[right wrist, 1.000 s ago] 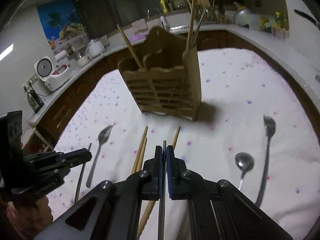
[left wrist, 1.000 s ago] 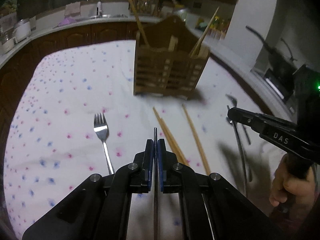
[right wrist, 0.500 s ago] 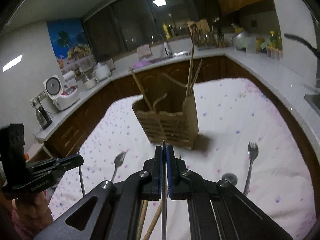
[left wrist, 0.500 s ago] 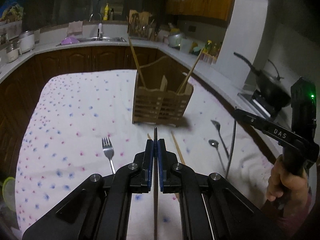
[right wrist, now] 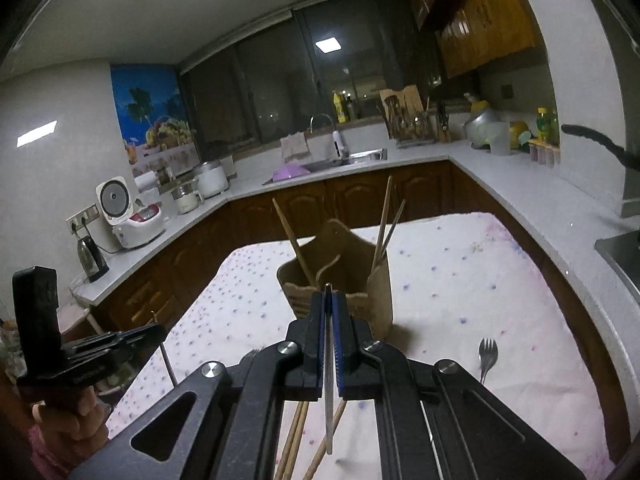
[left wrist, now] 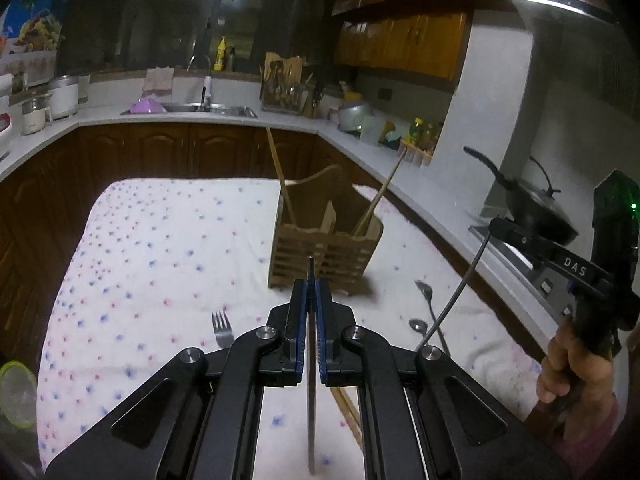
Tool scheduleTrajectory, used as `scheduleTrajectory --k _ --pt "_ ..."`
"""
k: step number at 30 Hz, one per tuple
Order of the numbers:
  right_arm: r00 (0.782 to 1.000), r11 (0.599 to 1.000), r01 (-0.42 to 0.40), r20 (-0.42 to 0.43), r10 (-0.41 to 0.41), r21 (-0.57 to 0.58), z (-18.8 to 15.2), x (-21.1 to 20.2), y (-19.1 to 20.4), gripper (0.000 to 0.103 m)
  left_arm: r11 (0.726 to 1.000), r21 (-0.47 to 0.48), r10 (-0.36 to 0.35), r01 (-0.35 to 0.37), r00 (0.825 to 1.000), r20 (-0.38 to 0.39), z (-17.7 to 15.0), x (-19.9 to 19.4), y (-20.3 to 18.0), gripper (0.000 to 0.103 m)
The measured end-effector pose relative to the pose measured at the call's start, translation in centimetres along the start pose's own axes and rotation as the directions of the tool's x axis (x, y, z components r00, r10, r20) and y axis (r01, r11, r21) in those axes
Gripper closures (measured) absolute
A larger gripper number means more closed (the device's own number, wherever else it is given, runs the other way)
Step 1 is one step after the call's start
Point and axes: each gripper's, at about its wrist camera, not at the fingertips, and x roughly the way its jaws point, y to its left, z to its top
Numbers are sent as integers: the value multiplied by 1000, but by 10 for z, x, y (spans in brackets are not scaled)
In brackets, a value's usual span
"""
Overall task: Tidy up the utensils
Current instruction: 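Lift the metal chopsticks with both tools and carry them above the wooden holder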
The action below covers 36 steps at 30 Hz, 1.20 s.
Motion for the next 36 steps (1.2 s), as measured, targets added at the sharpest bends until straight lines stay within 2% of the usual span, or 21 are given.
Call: scheduleTrajectory --k 11,25,34,36 --pt "998 1000 13 62 -12 -13 16 -1 -2 99 1000 -2 -4 5 997 82 31 -5 -1 100" --pt "988 999 29 150 -25 -24 53 10 -7 99 999 -1 31 -32 979 200 76 6 -1 100" --pt "973 999 34 229 -23 -43 80 21 -4 99 998 -2 53 -55 951 303 109 13 3 100" --pt "970 998 41 241 -28 -49 85 27 -2 99 998 2 60 -65 941 334 116 16 2 100"
